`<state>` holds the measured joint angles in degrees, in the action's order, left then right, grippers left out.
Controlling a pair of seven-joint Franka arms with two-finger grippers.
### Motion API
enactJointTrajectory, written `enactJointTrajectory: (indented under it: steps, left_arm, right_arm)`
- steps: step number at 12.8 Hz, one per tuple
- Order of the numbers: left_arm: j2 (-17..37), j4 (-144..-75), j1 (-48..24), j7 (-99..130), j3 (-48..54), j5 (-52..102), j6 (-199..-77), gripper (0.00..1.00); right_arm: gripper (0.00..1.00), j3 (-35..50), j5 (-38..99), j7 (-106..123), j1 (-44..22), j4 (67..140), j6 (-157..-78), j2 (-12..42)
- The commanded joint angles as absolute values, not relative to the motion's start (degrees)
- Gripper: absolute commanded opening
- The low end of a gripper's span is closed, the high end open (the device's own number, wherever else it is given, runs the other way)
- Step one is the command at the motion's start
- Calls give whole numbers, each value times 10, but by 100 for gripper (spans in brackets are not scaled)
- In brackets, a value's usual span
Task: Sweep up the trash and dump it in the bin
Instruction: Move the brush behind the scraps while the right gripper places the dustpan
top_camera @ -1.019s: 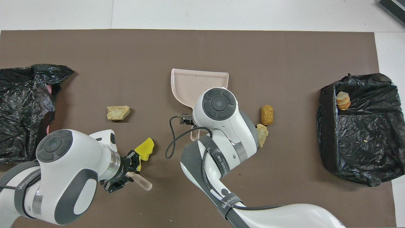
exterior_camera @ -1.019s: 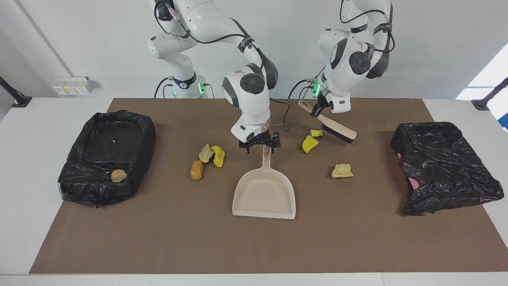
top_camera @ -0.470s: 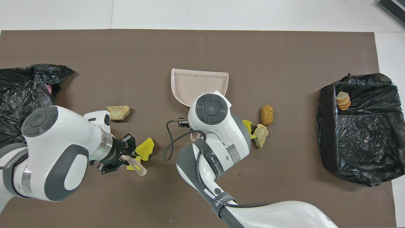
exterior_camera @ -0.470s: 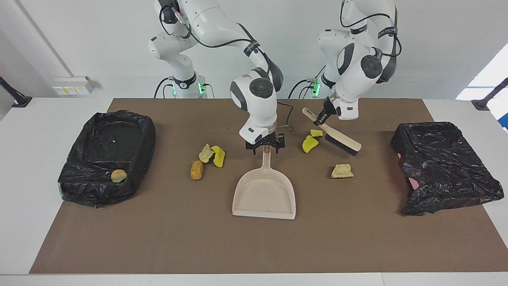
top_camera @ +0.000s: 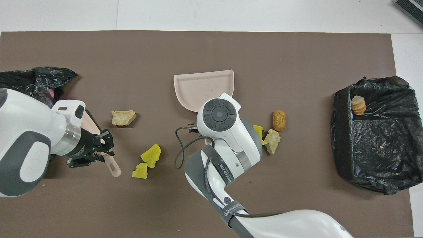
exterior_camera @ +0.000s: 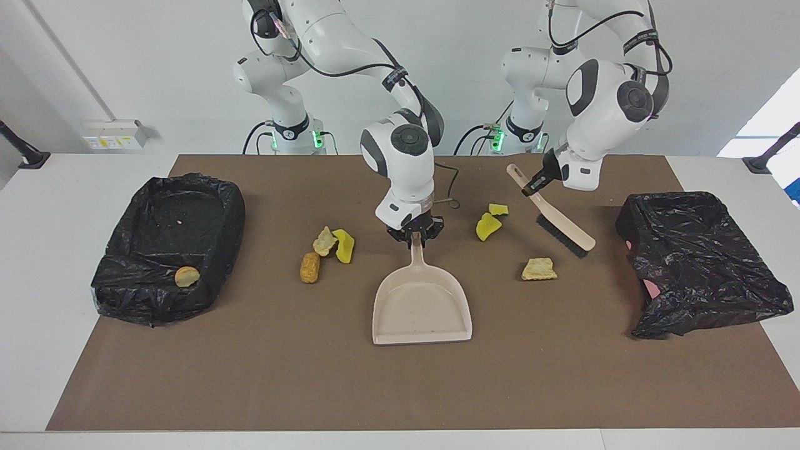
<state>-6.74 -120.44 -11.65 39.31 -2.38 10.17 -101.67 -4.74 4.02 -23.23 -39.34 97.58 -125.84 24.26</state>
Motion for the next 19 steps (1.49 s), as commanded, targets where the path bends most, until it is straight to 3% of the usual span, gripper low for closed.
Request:
enactJointTrajectory:
  steps: [1, 4, 6, 10, 12, 15, 19]
  left_arm:
    - [-55, -1187, -82, 291, -18, 75, -1007, 0]
    - [-53, -1189, -30, 131, -18, 54, -1016, 0]
    - [-50, -1194, -1, 30, -18, 47, -1030, 0]
    - [-1, -1238, -3, -105, -18, 17, -1137, 0]
    - [17, -1259, -10, -150, -18, 15, -1182, 0]
    - [15, -1266, -54, -209, -17, 15, -1173, 0]
    - [-4, -1296, -129, -111, -17, 15, -1169, 0]
  right_arm:
    - [0, -46, 35, -69, -370, 985, -1233, 193]
    - [0, -47, 33, 127, -343, 999, -1113, 112]
    - [0, -47, 8, 252, -337, 1031, -1079, 65]
    - [0, -46, -7, 481, -339, 1113, -1073, 17]
    - [0, -45, -11, 490, -358, 1125, -1072, 21]
    - [0, -44, -2, 519, -371, 1150, -1085, 27]
    - [0, -42, 3, 532, -387, 1210, -1150, 12]
